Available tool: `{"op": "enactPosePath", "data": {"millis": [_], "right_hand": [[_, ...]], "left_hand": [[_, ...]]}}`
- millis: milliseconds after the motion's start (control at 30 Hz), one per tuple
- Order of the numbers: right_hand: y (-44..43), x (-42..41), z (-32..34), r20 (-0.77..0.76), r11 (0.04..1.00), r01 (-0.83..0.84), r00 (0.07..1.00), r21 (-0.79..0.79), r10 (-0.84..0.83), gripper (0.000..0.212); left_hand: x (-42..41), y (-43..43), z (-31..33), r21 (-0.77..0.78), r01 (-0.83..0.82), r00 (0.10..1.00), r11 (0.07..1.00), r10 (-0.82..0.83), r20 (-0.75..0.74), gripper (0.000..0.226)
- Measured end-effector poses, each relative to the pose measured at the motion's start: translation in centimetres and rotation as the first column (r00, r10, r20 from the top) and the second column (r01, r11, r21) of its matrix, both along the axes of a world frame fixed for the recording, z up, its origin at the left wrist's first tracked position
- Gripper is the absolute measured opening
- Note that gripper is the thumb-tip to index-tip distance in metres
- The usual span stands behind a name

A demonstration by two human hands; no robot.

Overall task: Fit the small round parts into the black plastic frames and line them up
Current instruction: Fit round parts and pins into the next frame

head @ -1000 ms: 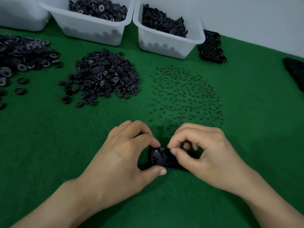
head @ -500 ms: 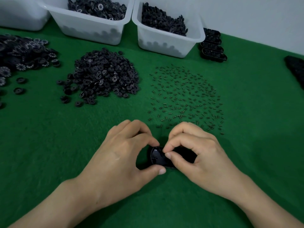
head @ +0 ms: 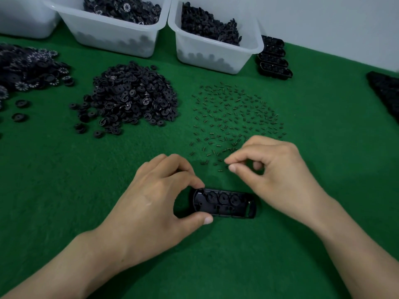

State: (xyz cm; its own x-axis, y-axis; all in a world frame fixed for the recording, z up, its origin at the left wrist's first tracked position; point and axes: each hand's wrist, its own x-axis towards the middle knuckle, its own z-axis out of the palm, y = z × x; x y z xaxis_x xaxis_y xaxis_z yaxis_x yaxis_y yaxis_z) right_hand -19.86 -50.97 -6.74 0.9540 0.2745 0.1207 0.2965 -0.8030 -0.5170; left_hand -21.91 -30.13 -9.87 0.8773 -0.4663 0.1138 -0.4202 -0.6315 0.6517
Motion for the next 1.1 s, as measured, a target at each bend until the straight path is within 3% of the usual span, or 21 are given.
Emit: {"op": "enactPosePath", "data": {"millis": [167, 267, 600, 733, 833, 1100], "right_hand": [[1.5, 0.6, -0.1, -0.022, 0.967, -0.08, 0.997, -0.243, 0.077, 0.006], [1.4, 0.4, -0.2, -0.005, 0.957, -0.094, 0.995, -0.274, 0.096, 0.004], [1.1, 0.7, 0.1, -0.106, 0.969, -0.098, 0.992, -0.227, 0.075, 0.005], [0.2, -0.6, 0.5, -0.09, 0.999, -0.046, 0.995, 0.01, 0.047, 0.013], [0.3, -2.2, -0.2, -0.109, 0.987, -0.069, 0.99, 0.144, 0.085, 0.007], [0.2, -3.2, -1.5, -0.045, 0.985, -0.084, 0.995, 0.151, 0.092, 0.003]], "left_hand": [[-0.1, 0.0, 0.0, 0.008, 0.002, 1.0, 1.0, -0.002, 0.005, 0.048], [0.0, 0.1, -0.1, -0.001, 0.0, 1.0, 1.0, 0.0, 0.006, 0.047], [0.0, 0.0, 0.0, -0.004, -0.003, 1.0, 1.0, 0.003, 0.008, 0.047], [-0.1, 0.1, 0.0, -0.008, -0.006, 1.0, 1.0, 0.006, 0.002, 0.047], [-0.1, 0.0, 0.0, -0.007, -0.01, 1.0, 1.0, 0.01, -0.002, 0.047], [-0.1, 0.0, 0.0, -0.008, -0.009, 1.0, 1.0, 0.009, 0.006, 0.047]]}}
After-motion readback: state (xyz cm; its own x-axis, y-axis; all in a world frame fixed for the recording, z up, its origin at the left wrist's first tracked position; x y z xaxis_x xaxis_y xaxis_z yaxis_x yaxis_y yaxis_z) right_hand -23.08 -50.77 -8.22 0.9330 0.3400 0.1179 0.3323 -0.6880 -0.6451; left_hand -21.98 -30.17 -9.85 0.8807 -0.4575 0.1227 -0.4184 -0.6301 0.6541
